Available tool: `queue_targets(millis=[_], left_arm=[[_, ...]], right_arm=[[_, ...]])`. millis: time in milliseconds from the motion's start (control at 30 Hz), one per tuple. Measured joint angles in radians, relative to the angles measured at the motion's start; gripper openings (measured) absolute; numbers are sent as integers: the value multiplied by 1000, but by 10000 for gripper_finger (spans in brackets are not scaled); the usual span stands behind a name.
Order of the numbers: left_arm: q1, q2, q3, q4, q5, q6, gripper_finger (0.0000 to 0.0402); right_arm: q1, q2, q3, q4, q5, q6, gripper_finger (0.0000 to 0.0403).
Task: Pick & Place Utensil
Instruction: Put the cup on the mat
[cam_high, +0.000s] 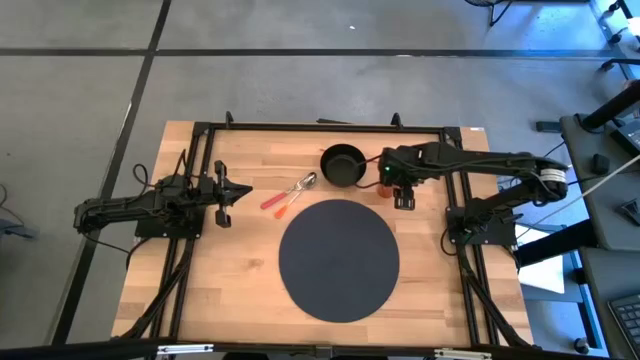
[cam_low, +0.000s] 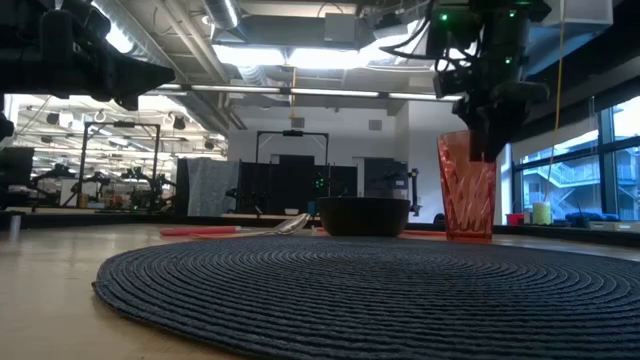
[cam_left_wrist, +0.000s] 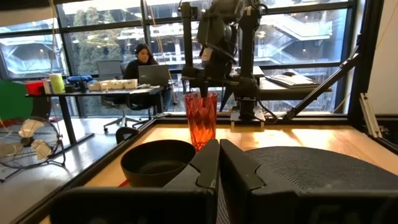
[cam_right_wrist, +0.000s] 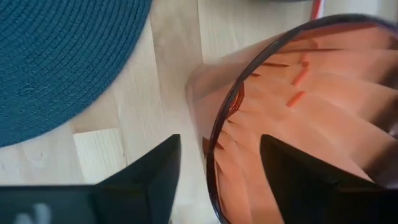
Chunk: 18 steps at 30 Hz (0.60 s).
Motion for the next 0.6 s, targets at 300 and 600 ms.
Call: queue_targets(millis=[300,600], left_arm=[[0,0,0,0,0,-2,7],[0,0,0,0,0,-3,6]], right_arm=[[-2,25,0,1,0,-49,50],[41,26,91,-93,-11,14,20]])
